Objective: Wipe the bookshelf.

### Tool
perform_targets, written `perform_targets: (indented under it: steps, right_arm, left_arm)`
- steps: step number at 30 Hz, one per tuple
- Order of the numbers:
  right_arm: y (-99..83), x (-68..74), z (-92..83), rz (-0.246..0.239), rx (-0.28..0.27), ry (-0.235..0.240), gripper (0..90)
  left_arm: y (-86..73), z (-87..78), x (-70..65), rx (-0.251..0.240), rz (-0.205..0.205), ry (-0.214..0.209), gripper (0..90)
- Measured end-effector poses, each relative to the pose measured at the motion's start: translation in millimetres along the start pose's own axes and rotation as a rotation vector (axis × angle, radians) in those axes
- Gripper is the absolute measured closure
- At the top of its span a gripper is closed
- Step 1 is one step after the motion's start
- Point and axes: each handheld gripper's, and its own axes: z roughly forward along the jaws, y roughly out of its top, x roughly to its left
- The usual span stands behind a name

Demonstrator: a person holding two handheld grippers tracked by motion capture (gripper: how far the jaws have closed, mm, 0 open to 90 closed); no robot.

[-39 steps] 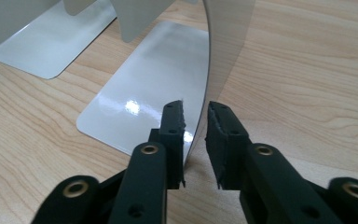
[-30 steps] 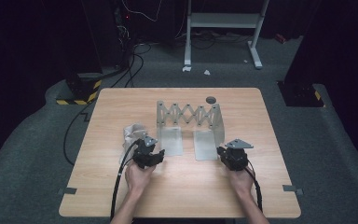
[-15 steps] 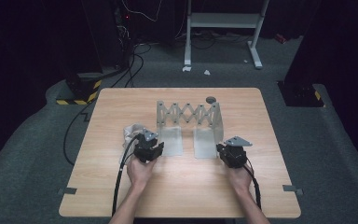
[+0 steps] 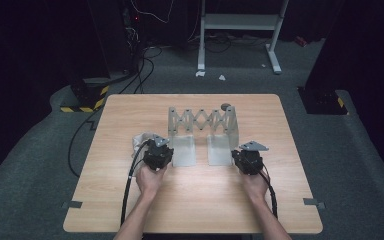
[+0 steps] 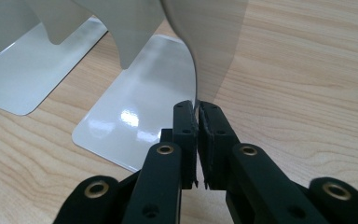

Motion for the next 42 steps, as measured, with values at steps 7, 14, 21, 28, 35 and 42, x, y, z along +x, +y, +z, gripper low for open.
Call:
perform_targets:
  steps: [7,14,21,28,35,42]
  right_arm:
    - [5.1,-3.7,5.3,0.022,0.002,0.001,85.6]
    - [12.0,-7.0,12.7,0.045,0.01,0.0,85.7]
    - [15.9,-7.9,17.2,0.057,0.022,0.0,85.0]
    - [17.4,-6.9,13.9,0.043,0.017,0.005,82.6]
    - [18.1,-5.4,4.3,0.015,0.004,0.019,68.3]
    - [14.9,-14.6,-9.2,0.044,-0.025,0.013,59.8]
  left_arm:
    - [8.2,4.6,10.0,0.022,0.003,0.0,82.8]
    - [16.5,11.6,18.3,0.035,0.014,0.012,83.6]
    - [19.0,14.8,24.5,0.033,-0.001,0.004,84.1]
    - [18.4,12.0,24.5,0.027,0.017,-0.004,77.8]
    - [17.1,0.4,26.3,-0.01,0.004,-0.04,55.6]
    - [12.8,-15.0,34.5,-0.044,-0.012,-0.025,49.9]
